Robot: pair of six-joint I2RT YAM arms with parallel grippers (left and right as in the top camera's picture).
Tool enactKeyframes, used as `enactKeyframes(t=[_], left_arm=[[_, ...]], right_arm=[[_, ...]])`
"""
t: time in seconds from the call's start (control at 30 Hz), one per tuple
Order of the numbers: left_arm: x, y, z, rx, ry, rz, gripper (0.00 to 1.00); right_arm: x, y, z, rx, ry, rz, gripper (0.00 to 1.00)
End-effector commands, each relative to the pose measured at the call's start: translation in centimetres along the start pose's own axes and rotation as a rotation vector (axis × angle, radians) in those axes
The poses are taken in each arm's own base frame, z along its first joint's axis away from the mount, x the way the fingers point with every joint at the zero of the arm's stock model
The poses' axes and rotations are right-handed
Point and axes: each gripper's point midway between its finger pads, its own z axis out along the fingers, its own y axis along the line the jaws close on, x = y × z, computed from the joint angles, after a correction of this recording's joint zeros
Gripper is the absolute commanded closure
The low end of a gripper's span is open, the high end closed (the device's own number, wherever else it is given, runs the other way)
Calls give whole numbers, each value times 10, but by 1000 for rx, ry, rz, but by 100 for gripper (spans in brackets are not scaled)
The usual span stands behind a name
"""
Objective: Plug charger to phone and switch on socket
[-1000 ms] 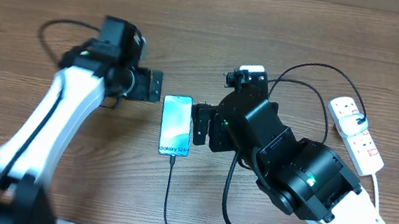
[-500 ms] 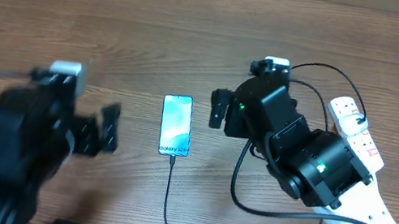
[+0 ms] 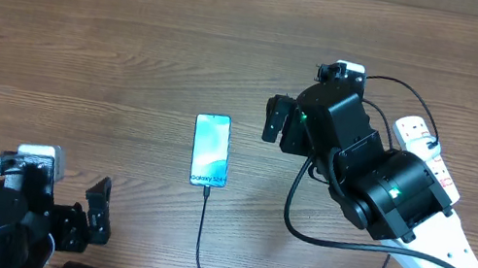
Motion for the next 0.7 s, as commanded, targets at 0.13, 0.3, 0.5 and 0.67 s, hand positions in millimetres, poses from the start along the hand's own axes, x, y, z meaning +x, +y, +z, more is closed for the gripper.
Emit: enactKeyframes(t=[0.13, 0.3, 0.5, 0.67], left_arm=[[-3, 3, -3, -17, -15, -15, 0], [-34, -3, -3, 10, -145, -27, 0], [-81, -15, 0, 61, -339, -46, 0], [-84, -15, -11, 73, -390, -51, 0]], right_arm=[[-1, -6, -1, 25, 0, 7, 0], [8, -15, -1, 63, 35, -8, 0], [12, -19, -2, 82, 47, -14, 0], [15, -29, -3, 131, 56, -27, 0]])
